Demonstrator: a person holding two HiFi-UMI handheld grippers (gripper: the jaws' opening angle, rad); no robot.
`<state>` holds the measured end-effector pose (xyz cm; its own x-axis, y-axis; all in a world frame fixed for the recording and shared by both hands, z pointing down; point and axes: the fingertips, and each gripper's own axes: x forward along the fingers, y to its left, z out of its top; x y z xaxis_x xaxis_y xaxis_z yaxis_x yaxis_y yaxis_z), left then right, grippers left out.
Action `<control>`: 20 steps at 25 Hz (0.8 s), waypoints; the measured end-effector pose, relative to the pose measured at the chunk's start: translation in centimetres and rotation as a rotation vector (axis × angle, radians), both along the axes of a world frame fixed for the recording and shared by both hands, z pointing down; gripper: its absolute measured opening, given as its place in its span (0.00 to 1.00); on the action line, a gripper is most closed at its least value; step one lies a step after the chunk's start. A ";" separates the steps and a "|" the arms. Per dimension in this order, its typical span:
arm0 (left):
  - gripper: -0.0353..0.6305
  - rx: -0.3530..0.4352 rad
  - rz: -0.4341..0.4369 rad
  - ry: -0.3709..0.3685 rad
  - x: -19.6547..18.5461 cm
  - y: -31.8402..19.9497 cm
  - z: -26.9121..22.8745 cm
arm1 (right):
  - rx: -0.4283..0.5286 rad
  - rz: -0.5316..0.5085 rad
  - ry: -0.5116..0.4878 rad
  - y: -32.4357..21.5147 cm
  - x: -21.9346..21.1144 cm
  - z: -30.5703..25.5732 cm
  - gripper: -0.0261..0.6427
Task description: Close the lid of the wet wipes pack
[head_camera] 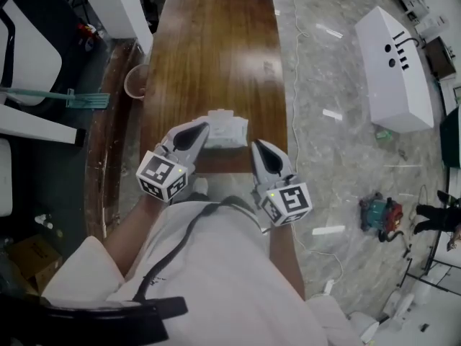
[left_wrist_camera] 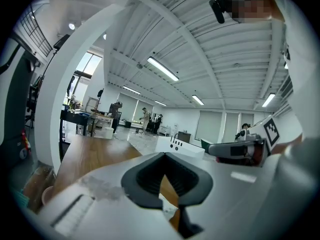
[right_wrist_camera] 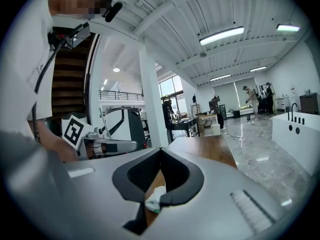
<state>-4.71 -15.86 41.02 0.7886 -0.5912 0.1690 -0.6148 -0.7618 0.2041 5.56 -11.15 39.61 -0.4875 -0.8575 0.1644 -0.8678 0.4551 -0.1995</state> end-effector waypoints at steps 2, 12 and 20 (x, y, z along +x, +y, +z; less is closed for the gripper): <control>0.06 -0.003 0.008 0.000 -0.2 -1.0 0.3 | -0.009 0.008 -0.003 -0.8 -0.1 0.4 0.05; 0.06 -0.032 -0.039 -0.006 -0.2 -2.9 1.5 | -0.030 -0.060 -0.001 -4.1 -0.1 1.8 0.05; 0.06 -0.083 -0.108 -0.006 1.4 -2.7 2.1 | -0.043 -0.241 0.051 -6.4 0.0 3.4 0.05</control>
